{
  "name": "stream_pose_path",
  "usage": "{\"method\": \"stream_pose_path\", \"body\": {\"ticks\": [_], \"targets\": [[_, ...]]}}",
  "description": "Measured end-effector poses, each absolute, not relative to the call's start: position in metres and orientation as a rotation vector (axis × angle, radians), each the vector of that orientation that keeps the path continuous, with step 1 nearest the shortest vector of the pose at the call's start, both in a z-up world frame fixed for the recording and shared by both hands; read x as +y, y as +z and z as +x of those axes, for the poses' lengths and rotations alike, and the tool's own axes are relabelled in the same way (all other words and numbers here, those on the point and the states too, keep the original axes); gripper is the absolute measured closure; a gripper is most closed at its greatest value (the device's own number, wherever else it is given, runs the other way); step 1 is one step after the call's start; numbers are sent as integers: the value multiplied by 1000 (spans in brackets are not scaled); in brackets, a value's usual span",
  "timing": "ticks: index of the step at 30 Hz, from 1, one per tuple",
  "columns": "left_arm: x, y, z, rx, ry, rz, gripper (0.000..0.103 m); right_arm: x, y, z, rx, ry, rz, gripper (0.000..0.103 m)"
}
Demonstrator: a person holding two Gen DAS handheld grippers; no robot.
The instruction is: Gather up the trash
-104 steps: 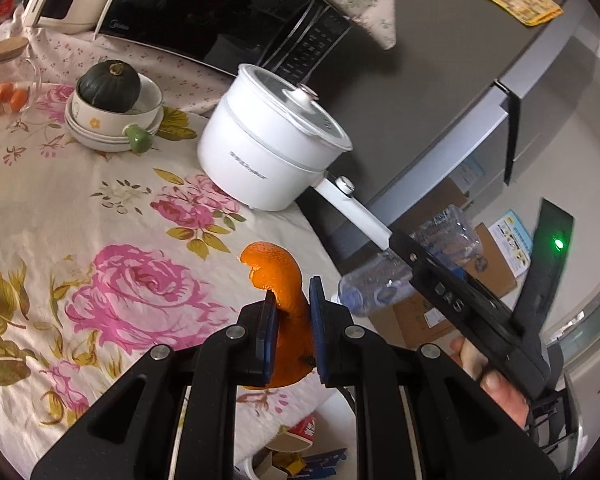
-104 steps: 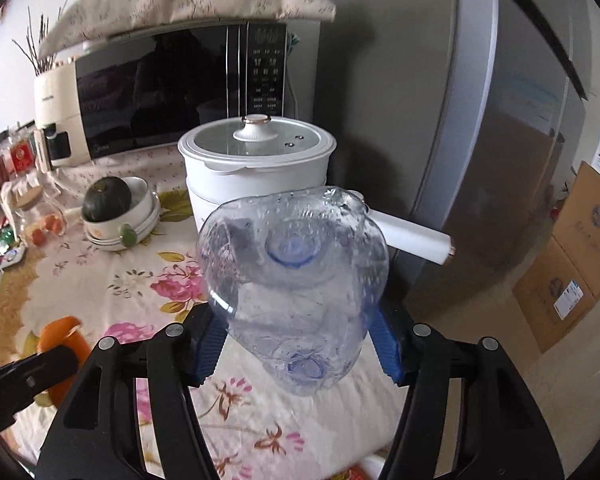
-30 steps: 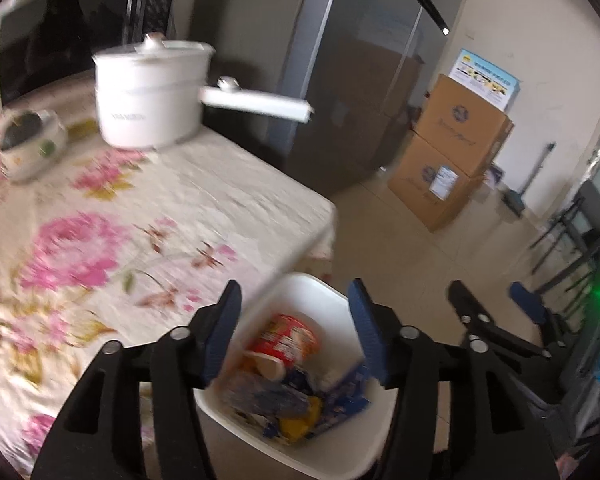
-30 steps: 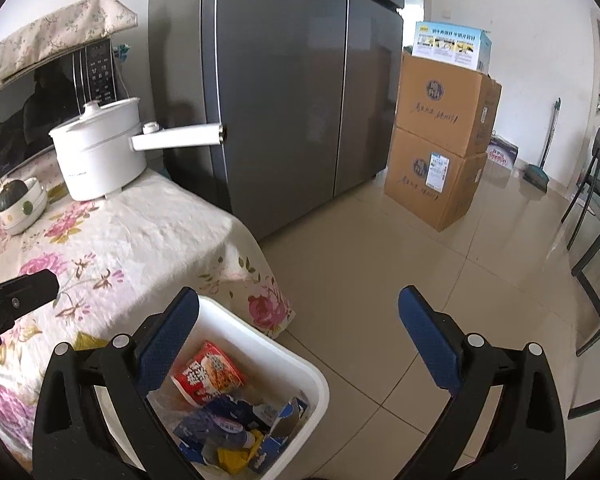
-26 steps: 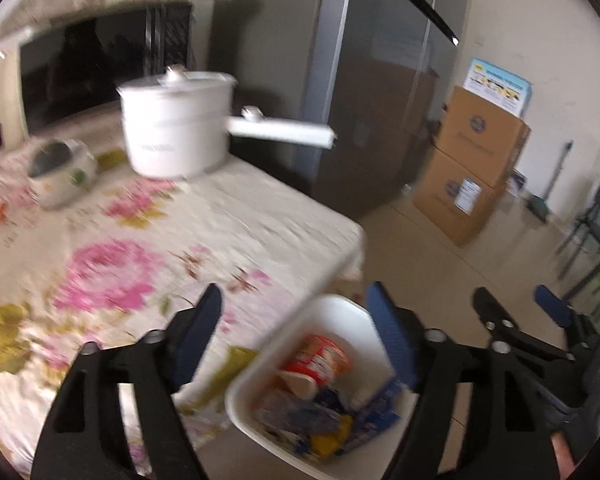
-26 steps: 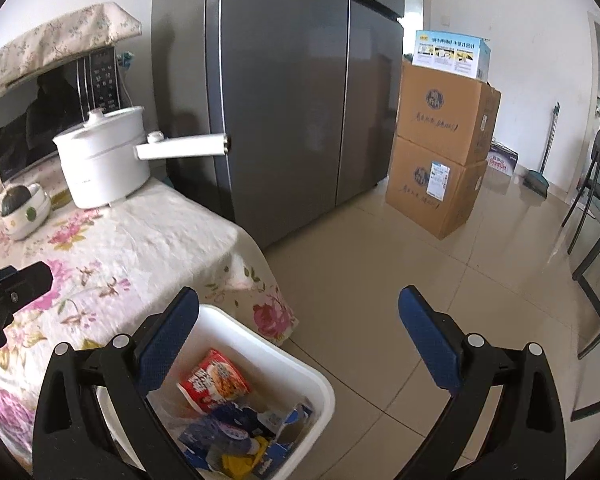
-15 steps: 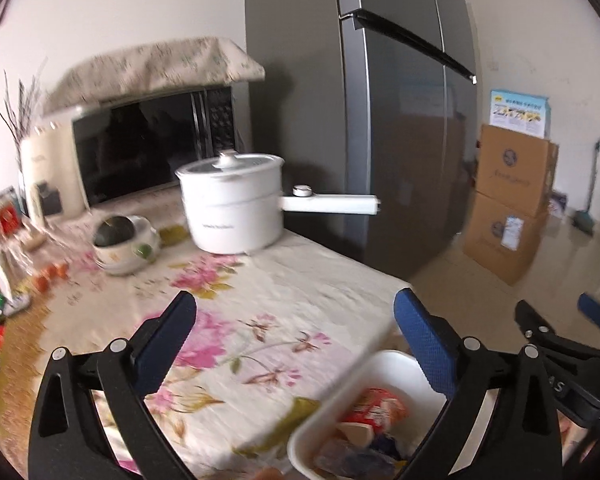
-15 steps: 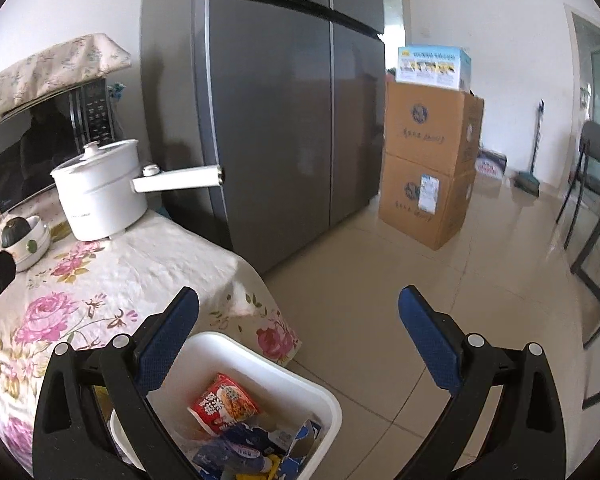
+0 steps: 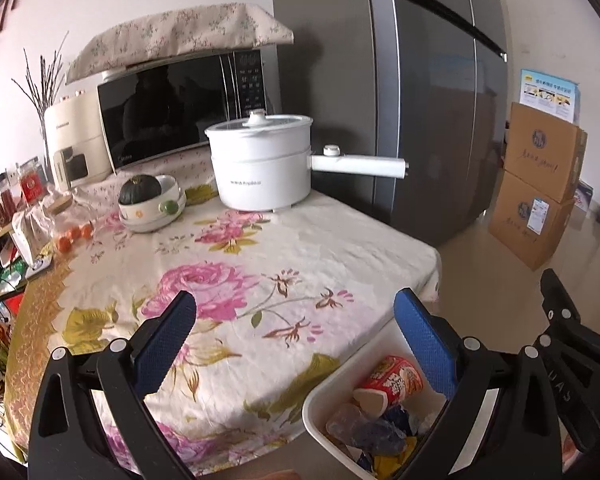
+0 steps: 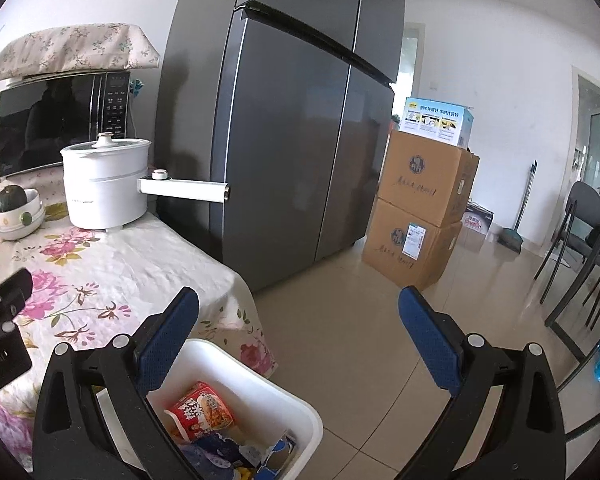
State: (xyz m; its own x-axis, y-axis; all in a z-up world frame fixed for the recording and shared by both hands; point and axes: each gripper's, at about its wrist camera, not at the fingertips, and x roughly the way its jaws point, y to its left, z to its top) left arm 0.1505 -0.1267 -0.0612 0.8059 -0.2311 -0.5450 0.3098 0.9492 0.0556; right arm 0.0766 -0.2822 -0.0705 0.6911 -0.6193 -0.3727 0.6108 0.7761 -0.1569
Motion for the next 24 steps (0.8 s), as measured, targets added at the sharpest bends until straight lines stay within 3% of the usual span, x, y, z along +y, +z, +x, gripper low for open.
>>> {"method": "stream_pose_path", "body": {"ticks": [24], "targets": [[-126,-72,161,657,-295,111,7,-288,-78,80,471,-655,51,7]]}}
